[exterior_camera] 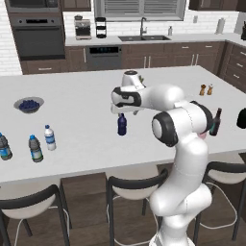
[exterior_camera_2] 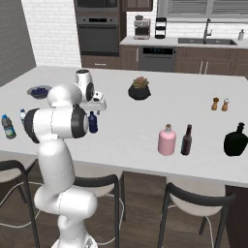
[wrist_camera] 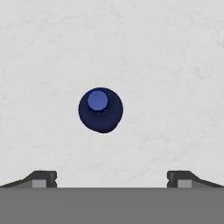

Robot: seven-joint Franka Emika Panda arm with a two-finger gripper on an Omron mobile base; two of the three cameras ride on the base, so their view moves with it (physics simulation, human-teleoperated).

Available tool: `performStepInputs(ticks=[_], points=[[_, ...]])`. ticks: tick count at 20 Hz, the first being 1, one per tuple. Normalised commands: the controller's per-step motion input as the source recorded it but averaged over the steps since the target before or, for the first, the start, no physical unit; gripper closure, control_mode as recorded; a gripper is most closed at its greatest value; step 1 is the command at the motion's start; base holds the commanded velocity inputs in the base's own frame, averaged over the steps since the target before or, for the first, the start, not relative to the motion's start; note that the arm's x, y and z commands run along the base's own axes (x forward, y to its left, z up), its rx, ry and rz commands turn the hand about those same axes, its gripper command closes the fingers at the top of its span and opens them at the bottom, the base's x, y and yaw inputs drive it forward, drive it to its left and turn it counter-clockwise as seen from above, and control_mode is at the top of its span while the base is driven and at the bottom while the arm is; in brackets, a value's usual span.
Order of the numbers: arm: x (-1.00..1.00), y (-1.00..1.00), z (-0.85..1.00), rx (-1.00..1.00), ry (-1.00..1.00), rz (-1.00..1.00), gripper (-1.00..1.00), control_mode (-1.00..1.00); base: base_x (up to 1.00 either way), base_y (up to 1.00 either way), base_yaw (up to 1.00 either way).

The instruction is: Move the plastic bottles in the middle to the plastics group, and the glass bottles in the middle to the glass group.

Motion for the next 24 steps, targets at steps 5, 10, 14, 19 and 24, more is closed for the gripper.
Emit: performStepInputs(ticks=[5,10,14,19,24], points=[[0.15,0.05,-0.06,0.00,-0.02,0.05,-1.00,-1.00,0.00,0.00,0.00],[0.29,0.00,-0.07,0.00,-0.01,0.04,-1.00,-1.00,0.00,0.00,0.00],[0.31,0.00,-0.11,0.00,0.00,0.04,-1.00,-1.00,0.00,0.00,0.00],[0.14,0.03,-0.05,0.00,0.00,0.05,-1.00,-1.00,0.00,0.00,0.00],[-0.13,0.00,-0.02,0.00,0.00,0.08,-1.00,-1.00,0.00,0.00,0.00]])
